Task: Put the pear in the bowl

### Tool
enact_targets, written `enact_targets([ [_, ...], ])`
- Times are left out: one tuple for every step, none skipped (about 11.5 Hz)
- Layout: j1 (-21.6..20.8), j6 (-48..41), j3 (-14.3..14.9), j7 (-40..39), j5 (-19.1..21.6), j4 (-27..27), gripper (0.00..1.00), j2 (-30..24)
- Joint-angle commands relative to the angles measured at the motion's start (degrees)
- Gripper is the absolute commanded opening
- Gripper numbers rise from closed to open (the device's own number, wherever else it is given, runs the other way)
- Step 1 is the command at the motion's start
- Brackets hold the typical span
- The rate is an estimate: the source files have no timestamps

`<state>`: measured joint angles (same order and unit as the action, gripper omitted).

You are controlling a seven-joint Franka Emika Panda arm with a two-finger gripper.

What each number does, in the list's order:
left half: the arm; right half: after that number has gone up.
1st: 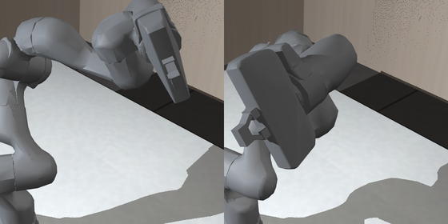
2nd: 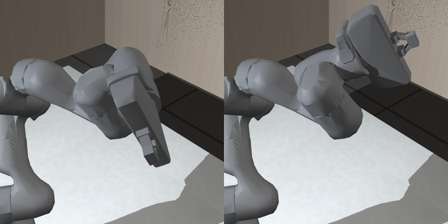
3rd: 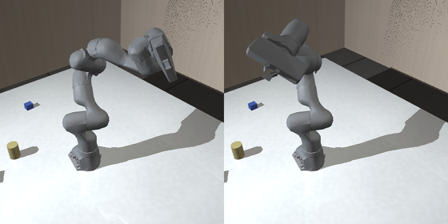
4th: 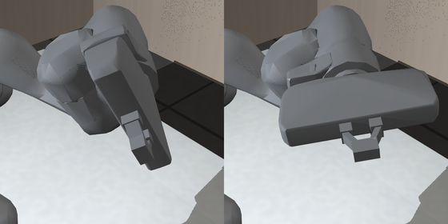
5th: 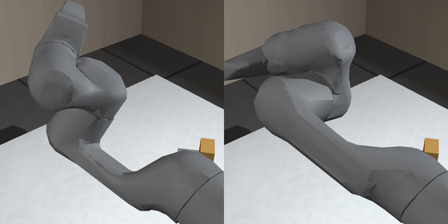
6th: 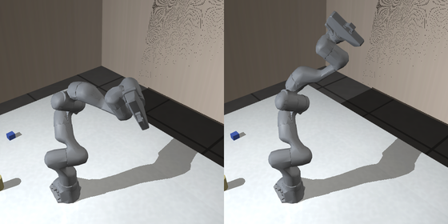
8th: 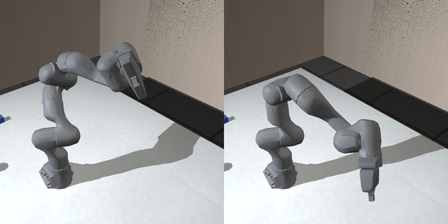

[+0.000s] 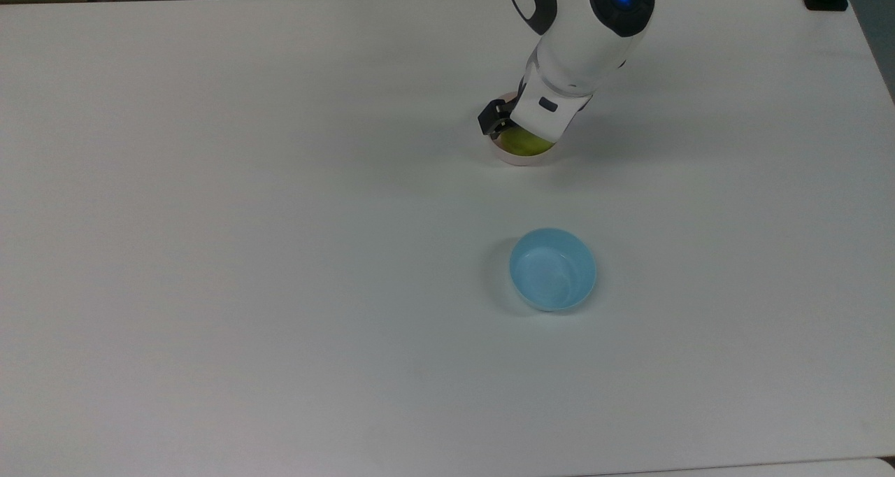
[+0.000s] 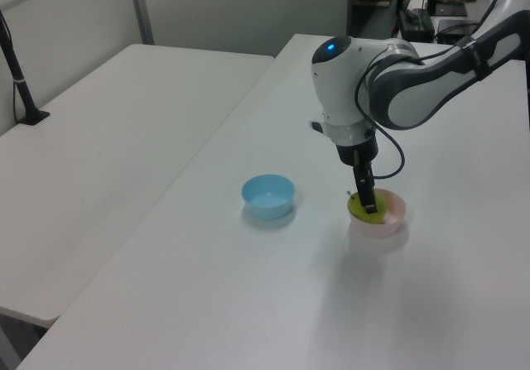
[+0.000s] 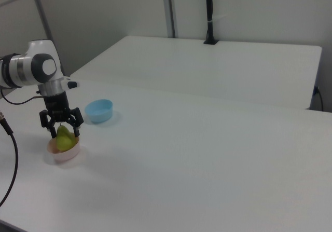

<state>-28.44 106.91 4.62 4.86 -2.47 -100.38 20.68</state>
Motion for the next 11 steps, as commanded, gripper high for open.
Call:
enact_targets([
  [1.01,-0.12,0.48,0.23,0.28,-0.08,1.0,-4.05],
  [3.2,-1.6,0.31,0.06,0.36,0.01,1.0,-6.24],
  [5.65,-3.61,-0.04,-0.46,0.36,0.01,1.0,-8.44],
  [8.99,-4.33,-1.27,-0.47,0.36,0.01,1.0,-10.99],
  [13.54,-7.38,-1.71,-0.47,0.19,0.01,1.0,-13.36],
  [15.85,-8.98,-1.72,-0.3,-0.33,0.01,1.0,-14.69],
  [18.05,-10.13,-1.72,-0.47,-1.47,0.1,1.0,-15.23],
  [20.07,-10.23,-1.72,-0.56,-2.61,0.1,1.0,-15.58],
  [21.75,-10.14,-1.72,-0.9,-2.71,0.18,1.0,-15.58],
  [23.59,-10.31,-1.72,-1.78,-2.71,1.75,1.0,-15.5],
  [24.31,-10.23,-1.72,-1.79,-2.71,1.85,1.0,-15.49],
])
